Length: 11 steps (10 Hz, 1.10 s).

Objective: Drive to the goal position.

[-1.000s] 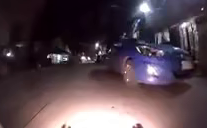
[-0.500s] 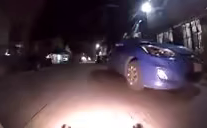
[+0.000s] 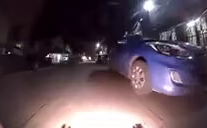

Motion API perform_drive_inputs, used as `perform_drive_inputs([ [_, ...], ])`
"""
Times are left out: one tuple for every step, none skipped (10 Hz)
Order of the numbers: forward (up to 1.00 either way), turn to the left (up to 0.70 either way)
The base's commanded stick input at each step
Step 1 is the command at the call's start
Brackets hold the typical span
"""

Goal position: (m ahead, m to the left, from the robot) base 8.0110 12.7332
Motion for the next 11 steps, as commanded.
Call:
perform_drive_inputs([
  [0.6,0.0],
  [0.6,0.0],
  [0.6,0.0],
  [0.6,0.0],
  [0.6,0.0],
  [0.6,0.0],
  [0.6,0.0],
  [0.6,0.05],
  [0.6,0.15],
  [0.6,0.15],
  [0.6,0.15],
])
